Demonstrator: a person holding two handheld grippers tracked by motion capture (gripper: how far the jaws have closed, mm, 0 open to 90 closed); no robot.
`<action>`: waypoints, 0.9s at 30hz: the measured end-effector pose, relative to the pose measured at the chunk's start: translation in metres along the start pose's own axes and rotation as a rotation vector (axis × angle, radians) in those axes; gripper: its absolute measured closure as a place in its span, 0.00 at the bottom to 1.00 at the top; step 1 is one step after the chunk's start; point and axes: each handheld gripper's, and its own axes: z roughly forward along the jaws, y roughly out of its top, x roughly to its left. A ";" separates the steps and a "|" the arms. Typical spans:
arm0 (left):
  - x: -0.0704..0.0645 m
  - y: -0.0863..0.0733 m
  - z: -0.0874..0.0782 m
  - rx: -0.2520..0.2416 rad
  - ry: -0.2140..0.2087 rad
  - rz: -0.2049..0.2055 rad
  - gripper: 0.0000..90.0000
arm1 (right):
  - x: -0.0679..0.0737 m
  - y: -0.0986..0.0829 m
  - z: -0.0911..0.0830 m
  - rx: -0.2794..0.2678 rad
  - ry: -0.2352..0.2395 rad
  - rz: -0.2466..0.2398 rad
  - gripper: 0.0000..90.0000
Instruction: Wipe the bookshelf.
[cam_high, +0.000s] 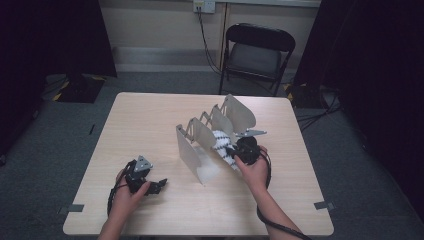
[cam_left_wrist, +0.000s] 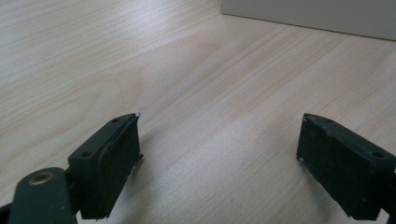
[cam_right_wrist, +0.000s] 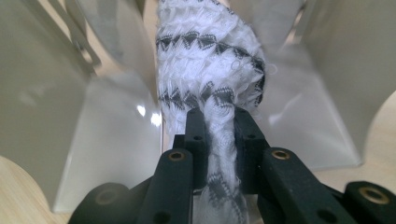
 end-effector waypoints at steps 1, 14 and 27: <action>0.000 0.000 0.000 0.000 0.000 -0.001 0.15 | 0.000 0.007 -0.007 -0.022 -0.004 -0.002 0.88; 0.000 0.000 0.000 0.000 0.000 0.000 0.15 | 0.005 0.036 -0.021 -0.127 -0.056 -0.016 0.88; 0.000 0.000 0.000 0.000 0.000 0.000 0.15 | -0.011 -0.014 0.015 0.023 -0.067 0.035 0.88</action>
